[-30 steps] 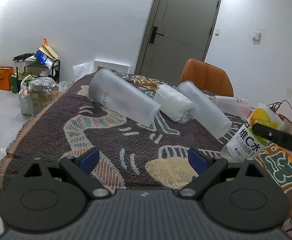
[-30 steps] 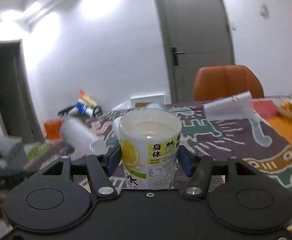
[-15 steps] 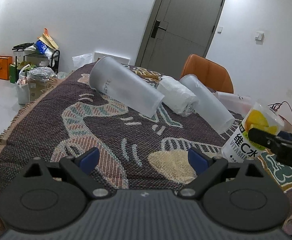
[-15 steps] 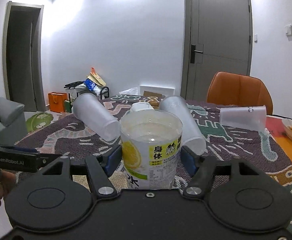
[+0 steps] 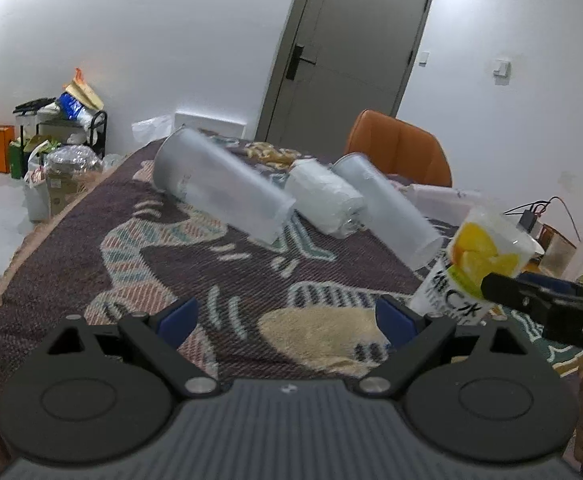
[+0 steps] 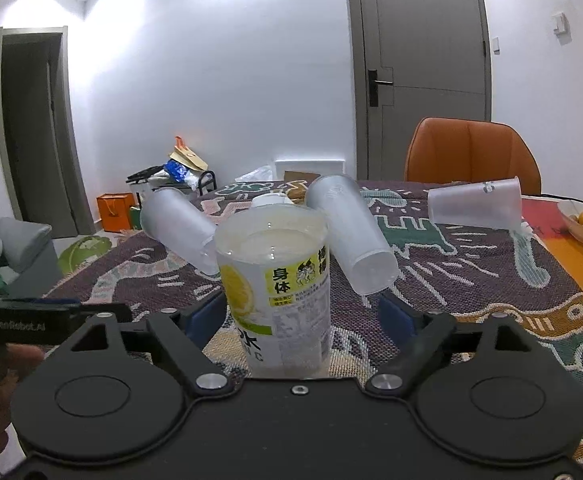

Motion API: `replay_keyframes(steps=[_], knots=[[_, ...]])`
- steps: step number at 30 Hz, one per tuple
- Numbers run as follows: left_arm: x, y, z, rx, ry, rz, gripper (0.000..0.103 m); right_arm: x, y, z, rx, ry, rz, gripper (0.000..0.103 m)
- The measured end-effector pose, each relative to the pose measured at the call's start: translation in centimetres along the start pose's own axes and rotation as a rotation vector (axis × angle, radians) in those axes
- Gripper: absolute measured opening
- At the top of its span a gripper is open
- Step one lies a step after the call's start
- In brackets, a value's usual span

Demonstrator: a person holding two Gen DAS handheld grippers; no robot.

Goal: Flip cup upright
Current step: 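Rotate the bottle cap-up with the right gripper and lower it onto the blanket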

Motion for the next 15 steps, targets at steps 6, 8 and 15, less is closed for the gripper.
replay_keyframes(steps=[6, 8, 15], knots=[[1.7, -0.4, -0.8, 0.018, 0.003, 0.040, 0.097, 0.7, 0.2, -0.9, -0.006, -0.016, 0.005, 0.089], [2.2, -0.6, -0.9, 0.015, 0.004, 0.050, 0.097, 1.0, 0.2, -1.3, -0.007, -0.023, 0.008, 0.091], [3.3, -1.0, -2.0, 0.026, -0.028, 0.097, 0.097, 2.7, 0.6, -2.3, -0.021, -0.031, 0.045, 0.093]])
Point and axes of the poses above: each gripper's, at about its wrist camera, not at the fingertips, and z roughly the way its jaws point, x to its right, y to its underside, the point moved 2 cm from there along z, roughly the way its jaws point, and after that the axes turned 8 degrees about z, right-handed, at the moved point
